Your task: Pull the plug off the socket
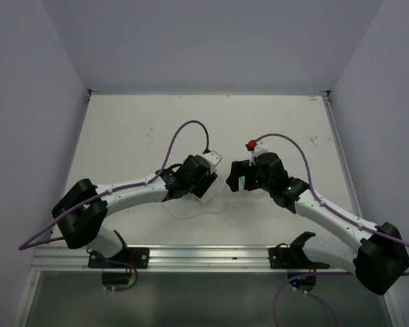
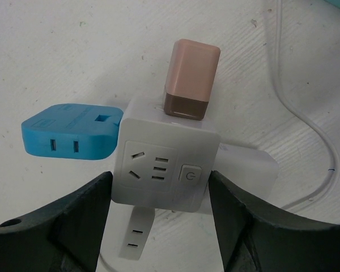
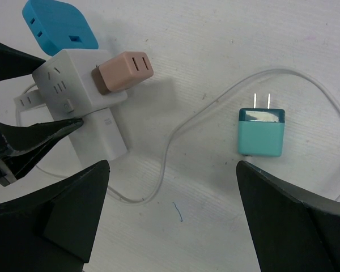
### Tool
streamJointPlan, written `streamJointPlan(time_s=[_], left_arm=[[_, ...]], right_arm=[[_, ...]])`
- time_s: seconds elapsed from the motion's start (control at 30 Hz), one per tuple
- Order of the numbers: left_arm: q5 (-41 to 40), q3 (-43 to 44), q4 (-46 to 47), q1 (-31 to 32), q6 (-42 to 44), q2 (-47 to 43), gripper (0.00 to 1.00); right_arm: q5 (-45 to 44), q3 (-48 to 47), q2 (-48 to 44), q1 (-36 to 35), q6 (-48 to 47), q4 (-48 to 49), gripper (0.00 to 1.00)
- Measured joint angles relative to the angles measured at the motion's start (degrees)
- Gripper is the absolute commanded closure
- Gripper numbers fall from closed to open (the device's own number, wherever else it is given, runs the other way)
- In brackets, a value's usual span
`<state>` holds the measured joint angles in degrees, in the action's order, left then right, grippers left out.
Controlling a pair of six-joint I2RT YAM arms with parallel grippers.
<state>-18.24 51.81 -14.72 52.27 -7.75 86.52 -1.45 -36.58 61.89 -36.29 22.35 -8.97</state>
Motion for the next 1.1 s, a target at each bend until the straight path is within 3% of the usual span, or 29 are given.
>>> streamJointPlan(time_s=[0.13,0.27,0.3,0.47,0.5,0.57,0.6,0.7,1.1], left_arm=[[-0.26,0.0,-0.15,0.02,0.07,1.03,0.28],[-0.5,0.0,-0.22,0.04,0.07,1.11,0.34],[-0.52,0.0,-0.24,0.07,0.11,1.11,0.42],[-0.7,0.0,-0.31,0.31,0.5,1.11,0.66],[-0.7,0.0,-0.33,0.31,0.5,1.11,0.75],[-0.68,0.0,-0.31,0.31,0.5,1.05,0.83],[-0.66,0.0,-0.31,0.31,0.48,0.98,0.93],[-0.42,-0.83,0.02,0.31,0.44,0.07,1.0],[0.66,-6.82,2.29,0.33,-0.26,-8.63,1.0]], right_arm=[[0.52,0.35,-0.02,0.11,0.28,0.31,0.02],[0.96,0.46,-0.02,0.35,0.59,0.42,0.02],[0.96,0.48,-0.02,0.37,0.61,0.44,0.02],[0.98,0.5,-0.02,0.44,0.81,0.57,0.02],[0.98,0.5,-0.02,0.44,0.94,0.68,0.02],[0.98,0.5,0.02,0.48,1.38,0.94,0.02],[1.11,0.5,0.11,0.61,1.86,1.03,0.02],[2.03,0.37,1.53,1.42,3.85,1.49,0.03],[10.47,-6.69,12.79,4.52,15.13,6.67,0.02]])
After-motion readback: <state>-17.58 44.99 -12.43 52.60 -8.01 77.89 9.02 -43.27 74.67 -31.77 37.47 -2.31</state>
